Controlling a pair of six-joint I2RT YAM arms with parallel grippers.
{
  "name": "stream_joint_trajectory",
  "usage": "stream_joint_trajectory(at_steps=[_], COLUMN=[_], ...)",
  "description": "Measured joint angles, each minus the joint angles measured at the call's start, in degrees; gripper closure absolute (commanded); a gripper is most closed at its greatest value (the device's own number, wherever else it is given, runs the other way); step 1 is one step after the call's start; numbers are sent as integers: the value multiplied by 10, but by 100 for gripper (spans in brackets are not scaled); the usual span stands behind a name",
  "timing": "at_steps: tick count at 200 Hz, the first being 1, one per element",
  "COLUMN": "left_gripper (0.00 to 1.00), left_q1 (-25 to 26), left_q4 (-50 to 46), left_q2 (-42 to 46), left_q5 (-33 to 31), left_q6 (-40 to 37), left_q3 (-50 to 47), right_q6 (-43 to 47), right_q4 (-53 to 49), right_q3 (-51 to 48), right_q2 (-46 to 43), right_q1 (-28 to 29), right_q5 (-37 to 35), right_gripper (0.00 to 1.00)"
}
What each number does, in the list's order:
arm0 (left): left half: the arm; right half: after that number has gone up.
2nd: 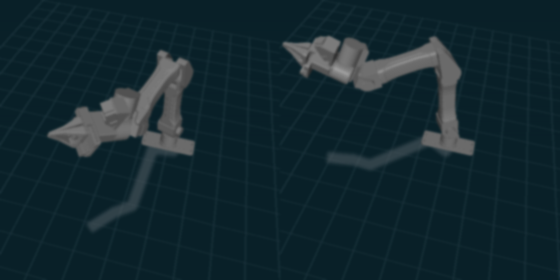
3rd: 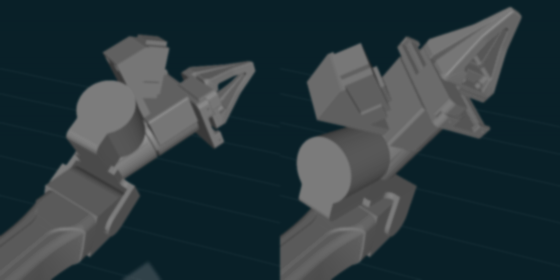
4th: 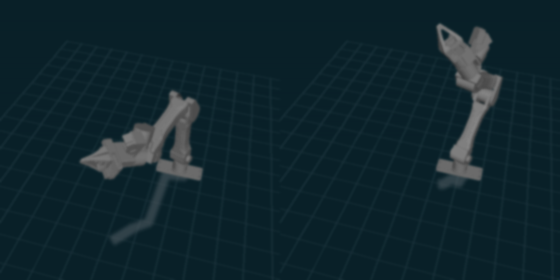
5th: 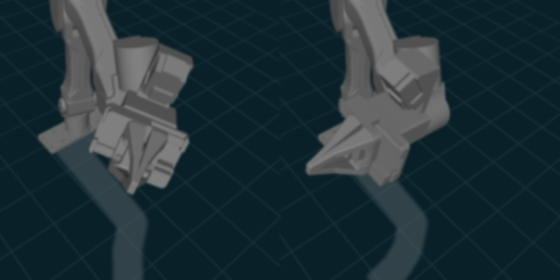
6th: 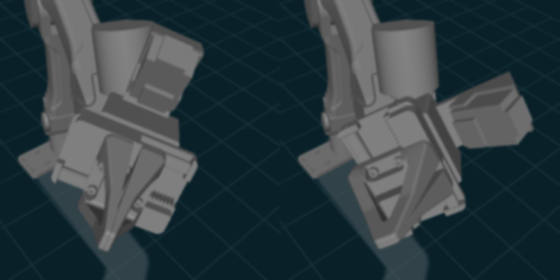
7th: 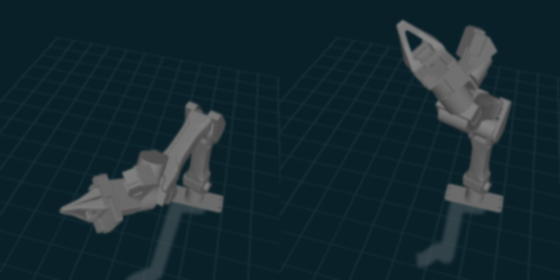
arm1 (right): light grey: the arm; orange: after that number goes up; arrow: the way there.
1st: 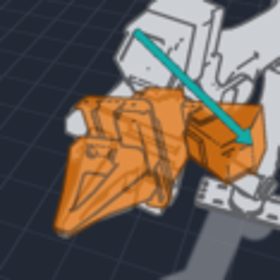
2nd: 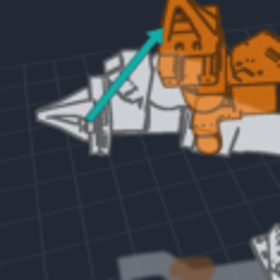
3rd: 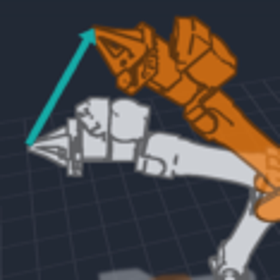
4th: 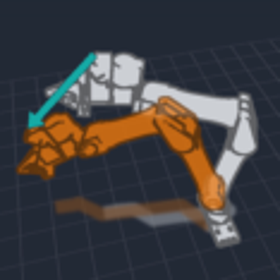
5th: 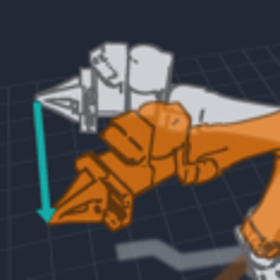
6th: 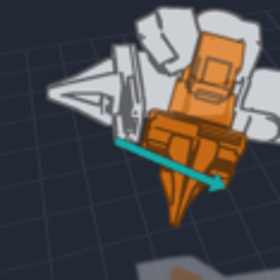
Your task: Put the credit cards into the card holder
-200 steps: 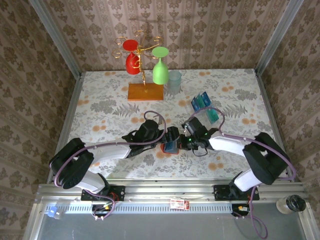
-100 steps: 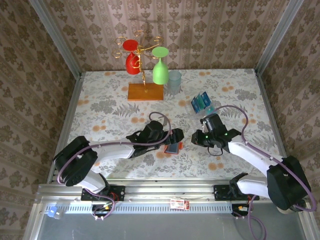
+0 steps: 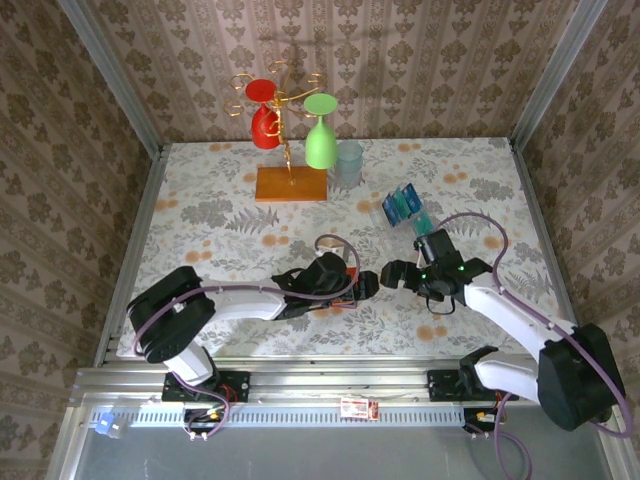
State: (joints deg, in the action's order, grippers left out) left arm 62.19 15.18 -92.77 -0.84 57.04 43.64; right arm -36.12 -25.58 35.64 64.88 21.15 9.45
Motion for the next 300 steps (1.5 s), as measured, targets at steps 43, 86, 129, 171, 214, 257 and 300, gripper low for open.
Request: stream_joint_trajectory(at_steps=[43,86,129,171,214,257,300], left_gripper=[0,0,0,0,0,0,0], left_q1=[27,52,65,50,5,-60,-150], left_q4=[-42,-43,-52,-93,-101,-138,-226], left_q2=[-29,-44,-45,-25,24,83,145], left_q5=[-47,-99,-127,-106,-71,-33,-14], left_q6=[-9,-8,5,5,4,-8,-38], left_q3=[28,35,38,57,62,62,58], right_q6=[-41,-59,-46,-54,-77,-107,-120], right_q4=[3,29,31,66,93,122,139], right_q3=[-11,-69,-73,-90,-99,-81,16], right_q2=[-97,-138,-149,-133,-122,-66,42], right_q1=[-23,-54,-54,-54,-29,55,147], right_q5=[-23,27,70,123,154,139,102], right_gripper=[0,2,13,45,70,78,86])
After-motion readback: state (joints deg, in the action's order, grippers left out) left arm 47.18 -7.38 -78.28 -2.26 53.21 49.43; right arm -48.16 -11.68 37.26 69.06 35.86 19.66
